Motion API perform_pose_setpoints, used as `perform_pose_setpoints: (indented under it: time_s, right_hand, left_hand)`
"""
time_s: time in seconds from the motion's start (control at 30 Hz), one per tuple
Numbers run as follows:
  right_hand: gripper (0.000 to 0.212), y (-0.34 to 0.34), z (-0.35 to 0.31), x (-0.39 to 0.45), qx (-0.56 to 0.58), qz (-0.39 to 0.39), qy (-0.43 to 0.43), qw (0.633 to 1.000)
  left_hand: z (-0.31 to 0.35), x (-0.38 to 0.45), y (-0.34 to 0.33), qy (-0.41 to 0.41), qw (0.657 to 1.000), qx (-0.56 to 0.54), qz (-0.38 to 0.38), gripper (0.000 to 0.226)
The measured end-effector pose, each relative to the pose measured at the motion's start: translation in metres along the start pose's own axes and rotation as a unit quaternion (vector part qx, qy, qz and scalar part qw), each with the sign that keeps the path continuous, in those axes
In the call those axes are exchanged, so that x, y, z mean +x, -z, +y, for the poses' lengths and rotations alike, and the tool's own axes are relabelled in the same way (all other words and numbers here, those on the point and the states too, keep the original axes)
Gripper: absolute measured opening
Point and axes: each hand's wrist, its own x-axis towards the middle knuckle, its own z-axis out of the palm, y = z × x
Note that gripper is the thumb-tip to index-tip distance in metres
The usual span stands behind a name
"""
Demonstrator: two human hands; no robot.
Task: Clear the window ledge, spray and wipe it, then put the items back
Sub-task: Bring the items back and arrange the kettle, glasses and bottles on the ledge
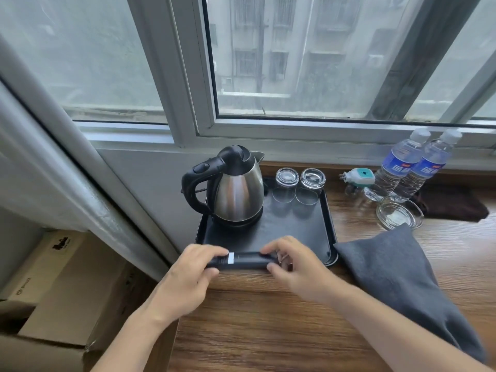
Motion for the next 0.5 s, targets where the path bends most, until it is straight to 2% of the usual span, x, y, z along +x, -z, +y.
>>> perform_pose_setpoints:
  time_s: [0.13,0.27,0.43,0.5]
  right_hand:
    - [0.023,0.015,-0.001,0.037,0.004,0.017,-0.032,0.999]
    - [0.02,0.011,0.006,0.05,0.005,0.039,-0.105,0.994]
    - [0.013,-0.001,0.005,0.056,0.049,0.055,-0.159,0.984]
    - [0.011,-0.003,0.003,0.057,0.059,0.052,-0.169,0.983]
  left_hand:
    - [-0.003,0.043,0.002,0.083,0.995,-0.052,0.006,0.037]
    - [-0.007,0.06,-0.008,0.14,0.986,-0.084,0.033,0.023]
    - [-0.01,0.067,-0.014,0.153,0.985,-0.029,0.074,0.01]
    - [-0.014,0.069,-0.013,0.147,0.987,-0.006,0.068,0.01]
